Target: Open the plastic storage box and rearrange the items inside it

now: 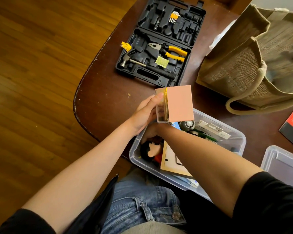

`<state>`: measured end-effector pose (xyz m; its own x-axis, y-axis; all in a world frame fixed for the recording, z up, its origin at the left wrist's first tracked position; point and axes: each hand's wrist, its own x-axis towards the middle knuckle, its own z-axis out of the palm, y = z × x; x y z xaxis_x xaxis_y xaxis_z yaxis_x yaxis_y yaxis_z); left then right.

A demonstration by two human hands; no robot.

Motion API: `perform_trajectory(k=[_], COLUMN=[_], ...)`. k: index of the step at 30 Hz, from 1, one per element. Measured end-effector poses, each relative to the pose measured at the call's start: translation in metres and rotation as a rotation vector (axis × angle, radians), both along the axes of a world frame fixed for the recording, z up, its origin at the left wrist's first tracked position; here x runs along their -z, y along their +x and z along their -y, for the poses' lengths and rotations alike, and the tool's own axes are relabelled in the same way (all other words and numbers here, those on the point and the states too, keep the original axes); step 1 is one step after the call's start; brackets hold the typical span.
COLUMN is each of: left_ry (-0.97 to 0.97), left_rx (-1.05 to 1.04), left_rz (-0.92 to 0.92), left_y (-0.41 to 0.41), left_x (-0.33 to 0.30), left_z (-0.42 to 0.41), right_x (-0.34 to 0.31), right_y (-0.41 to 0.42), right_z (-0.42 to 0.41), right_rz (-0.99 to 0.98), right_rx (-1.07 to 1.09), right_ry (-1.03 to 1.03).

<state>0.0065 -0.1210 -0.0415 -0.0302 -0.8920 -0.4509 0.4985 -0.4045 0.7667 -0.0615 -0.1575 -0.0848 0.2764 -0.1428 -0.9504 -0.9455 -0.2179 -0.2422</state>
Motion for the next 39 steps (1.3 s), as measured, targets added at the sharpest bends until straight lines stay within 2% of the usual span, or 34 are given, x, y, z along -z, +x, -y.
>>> perform_trajectory(k=[2,6,12,16,18,20,23,28,31,33,35,36,37,39], left_ry=[0.01,0.025,0.026,0.023,0.018,0.006,-0.009,-0.033,-0.061,-0.057,-0.066,-0.073,-0.078,-0.08], left_rx=[0.001,0.003,0.007,0.01,-0.006,-0.028,-0.052,-0.032,0.039,0.056,0.075,0.083,0.087,0.086], left_rz=[0.012,0.017,0.051,0.078,0.078,0.065,0.034,0.035,0.098,0.131,0.138,0.129,0.116,0.109], left_y=[0.0,0.0,-0.001,0.001,0.001,0.0,0.0,0.001,-0.001,-0.002,-0.002,-0.003,-0.003,-0.002], left_x=[0.0,0.0,0.004,0.005,0.006,0.005,0.001,-0.005,-0.005,-0.008,-0.009,-0.01,-0.009,-0.009], left_z=[-0.001,0.0,0.0,-0.001,-0.001,-0.002,-0.003,-0.003,-0.004,-0.004,-0.004,-0.004,-0.004,-0.005], right_x=[0.002,0.01,0.032,0.027,0.018,0.004,-0.018,-0.046,-0.062,-0.065,-0.063,-0.061,-0.058,-0.053], right_y=[0.001,0.003,-0.003,-0.02,-0.033,-0.048,-0.068,-0.116,-0.154,-0.178,-0.198,-0.203,-0.205,-0.201], right_z=[-0.003,-0.01,-0.027,-0.023,-0.022,-0.024,-0.028,-0.033,-0.031,-0.032,-0.038,-0.041,-0.044,-0.051], right_rz=[-0.05,0.019,0.106,0.243,0.381,0.534,0.664,0.702,0.686,0.611,0.344,0.197,0.103,0.084], right_rx=[0.02,-0.047,-0.067,-0.037,0.086,0.353,0.634,0.977,1.233,1.264,1.009,0.85,0.746,0.751], right_ry=[0.077,0.033,-0.12,-0.361,-0.494,-0.509,-0.354,-0.107,-0.237,-0.421,-0.651,-0.68,-0.624,-0.369])
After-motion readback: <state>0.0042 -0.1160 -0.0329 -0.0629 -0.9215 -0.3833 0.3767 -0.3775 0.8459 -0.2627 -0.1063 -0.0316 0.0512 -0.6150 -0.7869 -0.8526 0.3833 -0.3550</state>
